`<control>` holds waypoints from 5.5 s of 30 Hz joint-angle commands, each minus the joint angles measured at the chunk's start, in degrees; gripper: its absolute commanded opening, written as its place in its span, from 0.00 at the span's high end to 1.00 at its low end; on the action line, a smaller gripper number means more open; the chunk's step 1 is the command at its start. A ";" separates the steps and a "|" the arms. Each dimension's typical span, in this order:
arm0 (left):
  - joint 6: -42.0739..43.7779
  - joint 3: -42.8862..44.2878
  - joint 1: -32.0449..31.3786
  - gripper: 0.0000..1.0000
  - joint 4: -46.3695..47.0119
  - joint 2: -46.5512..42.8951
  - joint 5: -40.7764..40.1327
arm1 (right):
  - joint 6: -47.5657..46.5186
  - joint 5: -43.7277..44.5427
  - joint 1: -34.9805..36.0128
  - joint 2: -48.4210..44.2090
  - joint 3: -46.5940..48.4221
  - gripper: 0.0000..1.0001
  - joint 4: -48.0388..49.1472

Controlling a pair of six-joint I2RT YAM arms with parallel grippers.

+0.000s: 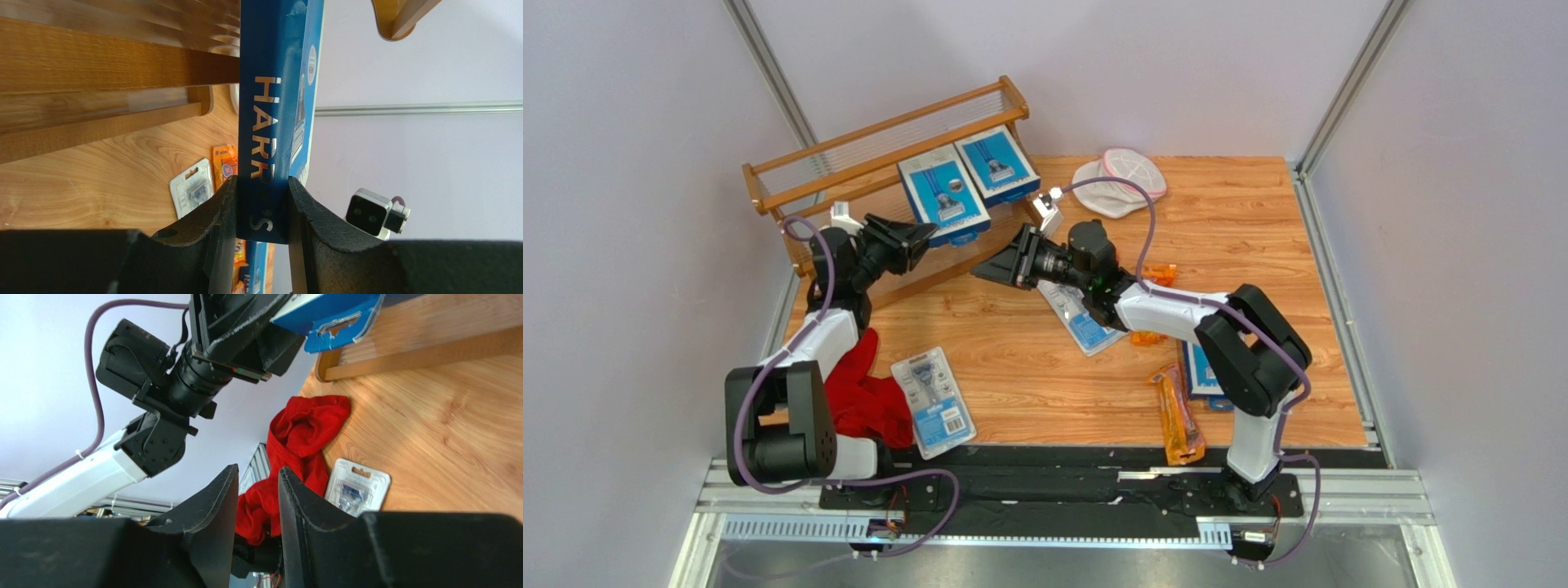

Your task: Place and organize the shaving razors onto the shelf

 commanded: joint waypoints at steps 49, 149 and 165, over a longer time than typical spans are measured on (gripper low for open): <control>6.50 9.93 2.24 0.45 -7.22 4.40 8.28 | -9.97 9.88 2.87 21.24 37.43 0.94 -26.13; 33.13 14.58 -30.00 0.02 -56.80 -24.01 -4.46 | -31.23 3.55 -35.44 -44.32 -4.84 0.00 -65.86; 31.03 33.47 -47.59 0.03 -50.82 6.14 -7.89 | -38.09 5.02 -61.11 -38.17 -9.32 0.00 -79.56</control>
